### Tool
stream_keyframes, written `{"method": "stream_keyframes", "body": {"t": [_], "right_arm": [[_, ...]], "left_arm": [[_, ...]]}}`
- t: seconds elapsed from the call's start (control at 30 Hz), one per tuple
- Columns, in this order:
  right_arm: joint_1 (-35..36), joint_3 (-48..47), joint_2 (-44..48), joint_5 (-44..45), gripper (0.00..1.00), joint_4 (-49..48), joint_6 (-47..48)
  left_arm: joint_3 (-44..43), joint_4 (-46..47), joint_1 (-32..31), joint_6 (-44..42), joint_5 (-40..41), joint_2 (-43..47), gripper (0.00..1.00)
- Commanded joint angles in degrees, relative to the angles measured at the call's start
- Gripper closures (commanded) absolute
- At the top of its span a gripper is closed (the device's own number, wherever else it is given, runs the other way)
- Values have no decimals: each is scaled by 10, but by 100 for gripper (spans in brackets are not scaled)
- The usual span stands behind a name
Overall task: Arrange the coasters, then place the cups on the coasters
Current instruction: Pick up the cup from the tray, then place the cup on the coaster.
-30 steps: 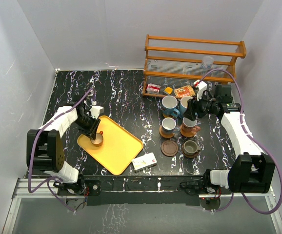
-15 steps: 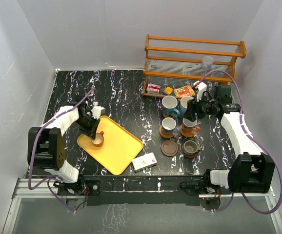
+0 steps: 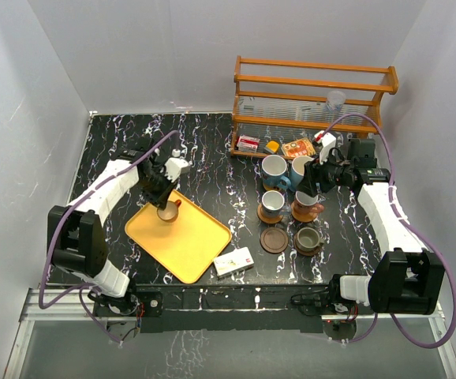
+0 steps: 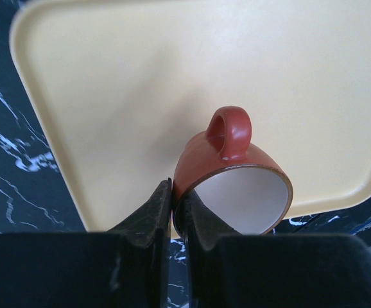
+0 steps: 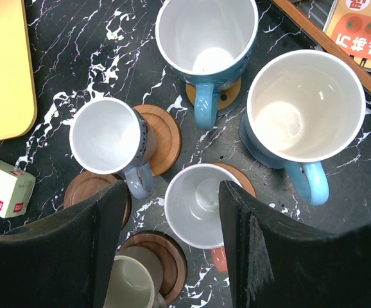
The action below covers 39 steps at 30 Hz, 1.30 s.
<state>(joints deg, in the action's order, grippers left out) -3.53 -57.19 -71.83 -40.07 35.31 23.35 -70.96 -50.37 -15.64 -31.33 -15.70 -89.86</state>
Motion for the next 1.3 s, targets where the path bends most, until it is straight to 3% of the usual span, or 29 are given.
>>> {"method": "stream_keyframes", "body": {"t": [0.0,0.17,0.67,0.87,1.27], "right_arm": [[-7,5,19,10,43,-35,-16],[-17,15,26,3,42,-46,-23],[-79,31,50,59,39,-94,-78],[-88,31,47,49,39,-93,-81],[-90,30,40,71,39,-92,-80]], "left_arm": [[-82,-46,-58,-45,-29,-18,100],[-178,-73,-124,-66,-72,-68,100],[-390,-106,-334,-148,-68,-241,100],[-446,-125,-388,-209,-54,-298,100],[-534,-137,-437,-294,-44,-377,100]]}}
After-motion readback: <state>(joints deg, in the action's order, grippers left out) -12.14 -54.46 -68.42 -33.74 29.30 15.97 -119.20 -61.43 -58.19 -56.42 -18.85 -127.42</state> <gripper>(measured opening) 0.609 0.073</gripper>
